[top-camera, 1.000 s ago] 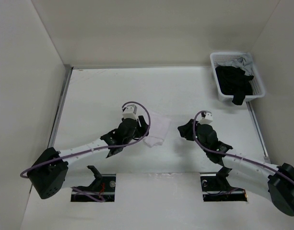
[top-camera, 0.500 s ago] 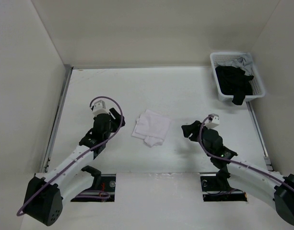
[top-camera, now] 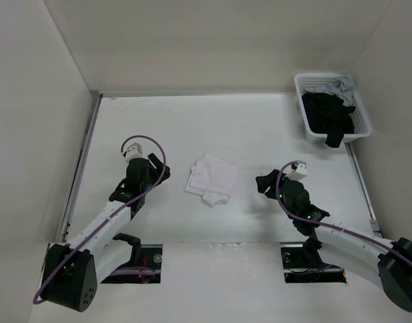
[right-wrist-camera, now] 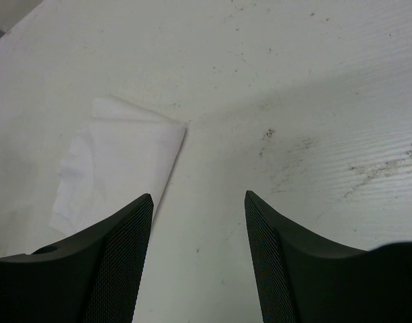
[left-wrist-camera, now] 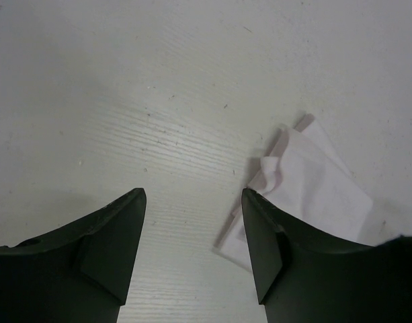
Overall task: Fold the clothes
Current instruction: Fold the tank top
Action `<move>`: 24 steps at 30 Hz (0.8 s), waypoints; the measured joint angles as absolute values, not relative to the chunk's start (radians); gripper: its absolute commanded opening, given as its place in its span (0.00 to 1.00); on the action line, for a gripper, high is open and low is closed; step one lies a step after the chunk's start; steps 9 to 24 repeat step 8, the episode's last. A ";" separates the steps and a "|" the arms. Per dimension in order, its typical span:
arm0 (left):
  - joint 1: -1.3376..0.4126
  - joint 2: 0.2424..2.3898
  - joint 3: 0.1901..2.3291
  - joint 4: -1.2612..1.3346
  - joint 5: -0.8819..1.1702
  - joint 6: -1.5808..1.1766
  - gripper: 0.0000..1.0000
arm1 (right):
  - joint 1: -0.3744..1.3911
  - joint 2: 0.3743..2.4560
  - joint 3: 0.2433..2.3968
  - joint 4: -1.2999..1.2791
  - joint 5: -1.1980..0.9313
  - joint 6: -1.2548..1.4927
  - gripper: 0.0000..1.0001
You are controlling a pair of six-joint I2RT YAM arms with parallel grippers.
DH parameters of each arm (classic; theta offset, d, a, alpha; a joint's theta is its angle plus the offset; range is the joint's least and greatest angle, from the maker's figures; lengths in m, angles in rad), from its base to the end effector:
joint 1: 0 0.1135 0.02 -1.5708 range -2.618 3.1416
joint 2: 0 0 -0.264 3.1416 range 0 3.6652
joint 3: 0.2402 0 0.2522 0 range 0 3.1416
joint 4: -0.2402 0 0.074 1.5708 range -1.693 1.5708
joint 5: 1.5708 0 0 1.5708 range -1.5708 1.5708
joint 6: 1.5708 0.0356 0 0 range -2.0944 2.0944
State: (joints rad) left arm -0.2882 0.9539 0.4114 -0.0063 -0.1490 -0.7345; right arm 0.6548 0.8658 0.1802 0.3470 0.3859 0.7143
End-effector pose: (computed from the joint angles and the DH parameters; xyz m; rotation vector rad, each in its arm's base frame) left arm 0.1944 -0.0521 0.1968 -0.5619 2.0709 -0.4487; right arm 0.1489 0.0974 0.1704 0.3202 1.8967 0.5647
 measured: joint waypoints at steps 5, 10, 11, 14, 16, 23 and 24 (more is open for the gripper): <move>-0.289 0.984 0.411 0.009 -0.125 -0.737 0.55 | 0.655 0.866 0.180 0.352 0.386 0.714 0.61; -0.289 1.001 0.412 0.011 -0.121 -0.736 0.58 | 0.655 0.864 0.180 0.353 0.386 0.714 0.61; -0.289 1.001 0.412 0.011 -0.121 -0.736 0.58 | 0.655 0.864 0.180 0.353 0.386 0.714 0.61; -0.289 1.001 0.412 0.011 -0.121 -0.736 0.58 | 0.655 0.864 0.180 0.353 0.386 0.714 0.61; -0.289 1.001 0.412 0.011 -0.121 -0.736 0.58 | 0.655 0.864 0.180 0.353 0.386 0.714 0.61; -0.289 1.001 0.412 0.011 -0.121 -0.736 0.58 | 0.655 0.864 0.180 0.353 0.386 0.714 0.61; -0.289 1.001 0.412 0.011 -0.121 -0.736 0.58 | 0.655 0.864 0.180 0.353 0.386 0.714 0.61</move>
